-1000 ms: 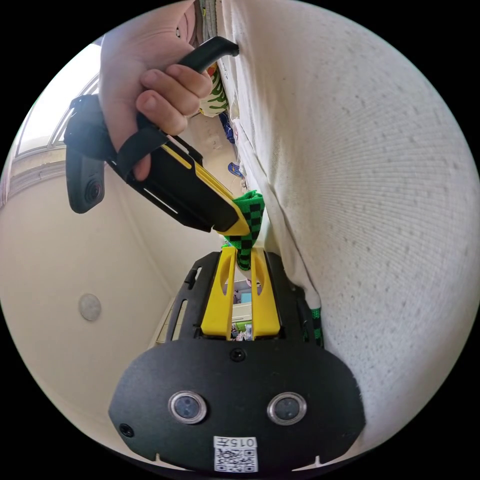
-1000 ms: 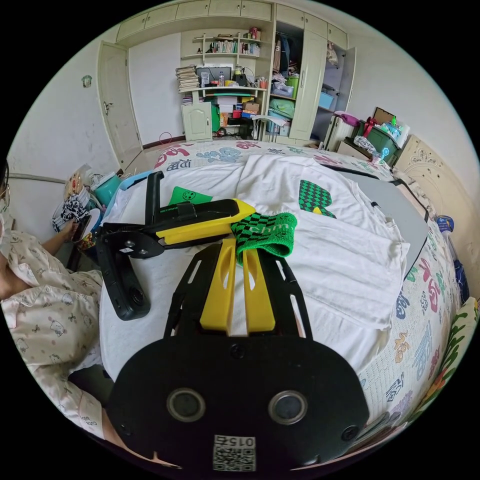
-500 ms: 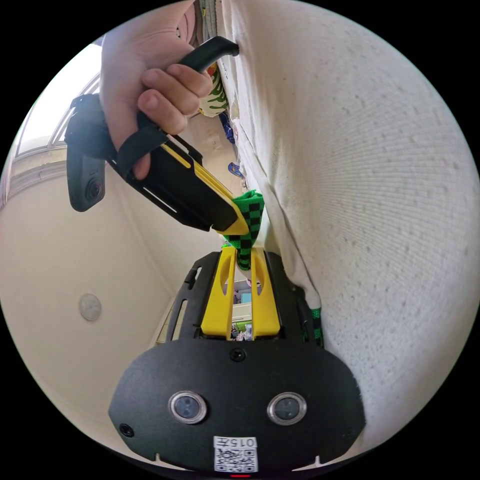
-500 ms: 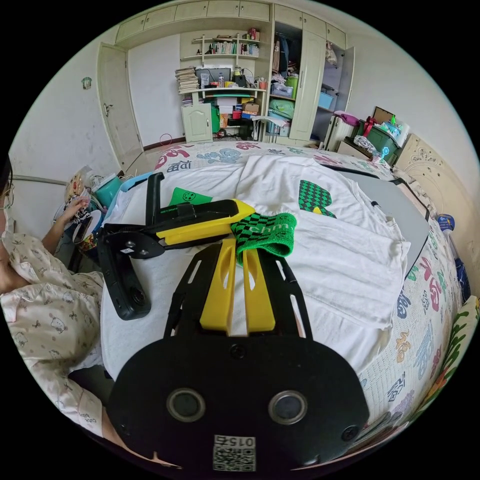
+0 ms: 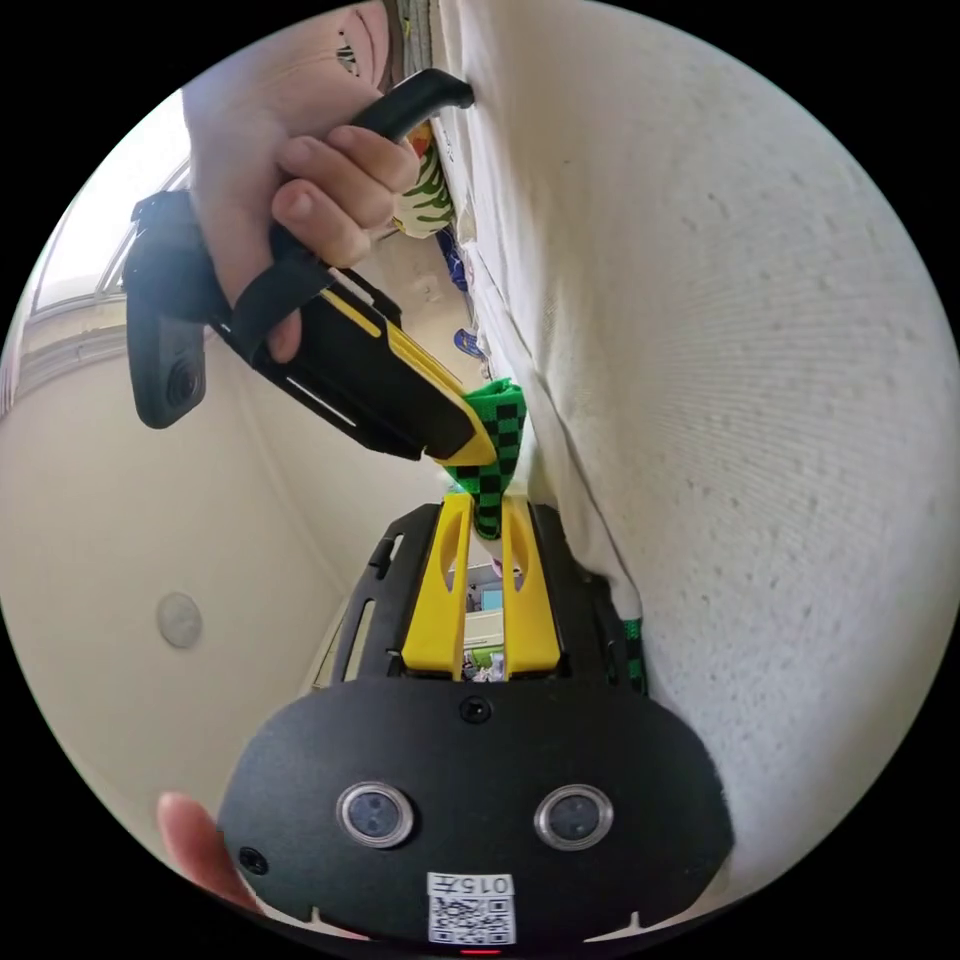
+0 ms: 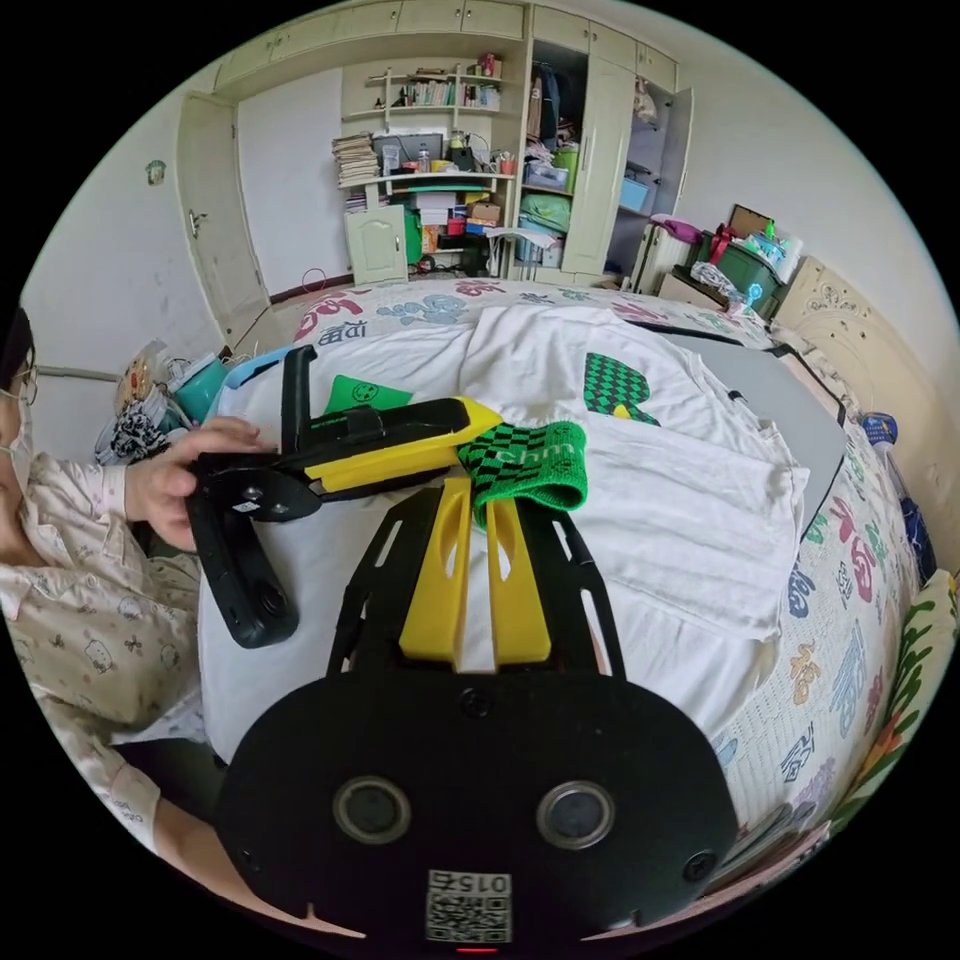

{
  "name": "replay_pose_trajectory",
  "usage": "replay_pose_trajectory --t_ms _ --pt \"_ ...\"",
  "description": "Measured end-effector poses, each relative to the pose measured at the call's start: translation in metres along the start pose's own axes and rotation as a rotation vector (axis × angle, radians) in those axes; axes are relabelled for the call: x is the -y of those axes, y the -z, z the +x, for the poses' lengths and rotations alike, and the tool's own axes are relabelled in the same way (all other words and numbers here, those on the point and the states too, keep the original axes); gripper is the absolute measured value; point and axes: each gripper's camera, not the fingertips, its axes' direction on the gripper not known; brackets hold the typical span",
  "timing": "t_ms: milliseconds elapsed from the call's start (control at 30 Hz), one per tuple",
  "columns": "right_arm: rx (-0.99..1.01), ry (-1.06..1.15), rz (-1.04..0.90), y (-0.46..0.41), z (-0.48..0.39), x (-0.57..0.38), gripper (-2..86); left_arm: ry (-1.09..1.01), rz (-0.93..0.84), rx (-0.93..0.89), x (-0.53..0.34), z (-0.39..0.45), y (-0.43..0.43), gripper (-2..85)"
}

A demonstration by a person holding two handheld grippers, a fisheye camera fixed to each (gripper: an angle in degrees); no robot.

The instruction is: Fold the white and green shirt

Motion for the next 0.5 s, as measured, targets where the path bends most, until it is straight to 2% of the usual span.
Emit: replay_pose_trajectory --t_ms 500 --pt "-0.097 -0.154 -0.033 0.000 -0.018 0.046 0.7 0.042 -0.003 0.008 0.069 -0.092 0.012 3.4"
